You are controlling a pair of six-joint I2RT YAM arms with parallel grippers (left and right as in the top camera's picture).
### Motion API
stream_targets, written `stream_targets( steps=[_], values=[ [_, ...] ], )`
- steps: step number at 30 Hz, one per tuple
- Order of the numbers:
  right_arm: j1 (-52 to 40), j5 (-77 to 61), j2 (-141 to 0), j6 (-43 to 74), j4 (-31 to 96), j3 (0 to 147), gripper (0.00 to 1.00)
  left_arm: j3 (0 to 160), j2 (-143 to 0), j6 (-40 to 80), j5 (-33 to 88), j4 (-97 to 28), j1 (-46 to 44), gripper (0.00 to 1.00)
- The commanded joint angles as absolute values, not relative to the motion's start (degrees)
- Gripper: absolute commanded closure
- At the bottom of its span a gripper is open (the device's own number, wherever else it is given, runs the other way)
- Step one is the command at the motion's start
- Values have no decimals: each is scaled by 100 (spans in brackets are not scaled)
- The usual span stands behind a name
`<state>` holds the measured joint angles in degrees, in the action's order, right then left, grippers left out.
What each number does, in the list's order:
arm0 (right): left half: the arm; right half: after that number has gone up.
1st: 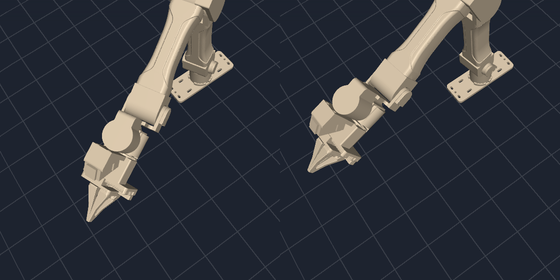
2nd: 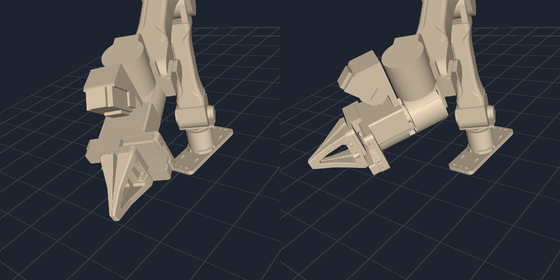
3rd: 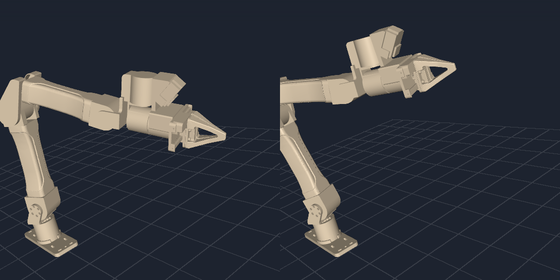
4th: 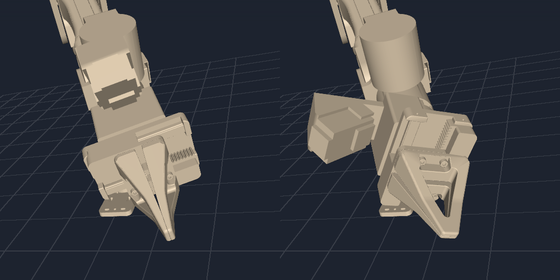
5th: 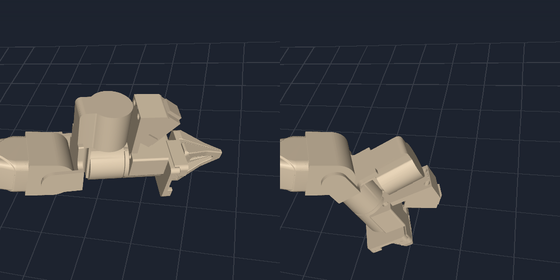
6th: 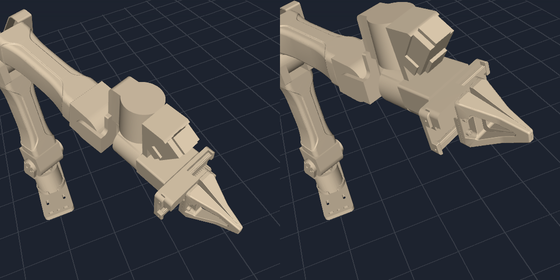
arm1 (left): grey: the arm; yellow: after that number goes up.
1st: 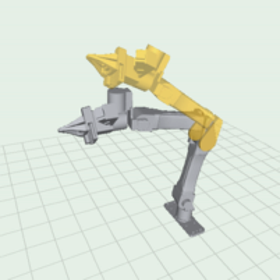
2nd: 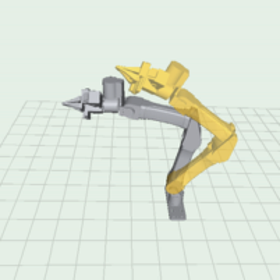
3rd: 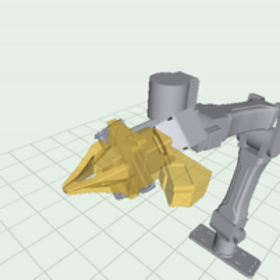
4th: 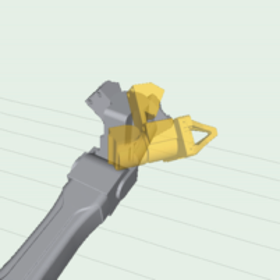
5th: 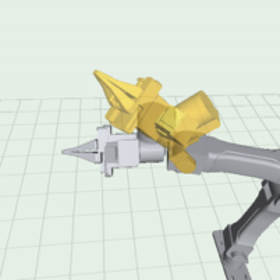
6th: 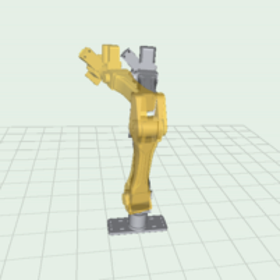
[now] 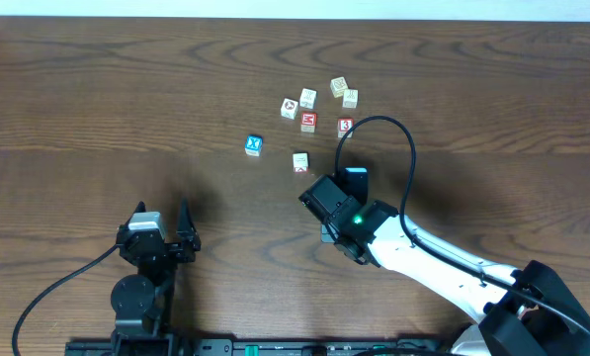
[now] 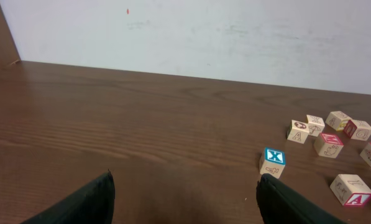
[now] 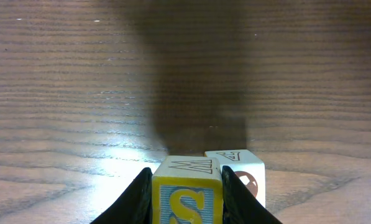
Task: Lift 4 blocks
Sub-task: 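Place the S block beside the soccer-ball block and release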
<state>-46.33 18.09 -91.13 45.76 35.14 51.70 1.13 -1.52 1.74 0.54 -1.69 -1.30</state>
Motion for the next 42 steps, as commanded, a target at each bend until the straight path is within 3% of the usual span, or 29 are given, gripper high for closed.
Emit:
stream_targets(
  steps=[1,22,42],
  values=[
    [-4698,1900,-9188,4523,3533,5052,80,23,-148,246,-54,-423,-148,27],
    [-4698,1302,-8956,4152,3581,5435,81,23,-148,246,-54,-423,-148,27],
    [-4696,1717,-9011,4156,3684,5472,79,23,-148,246,-54,-423,-148,27]
  ],
)
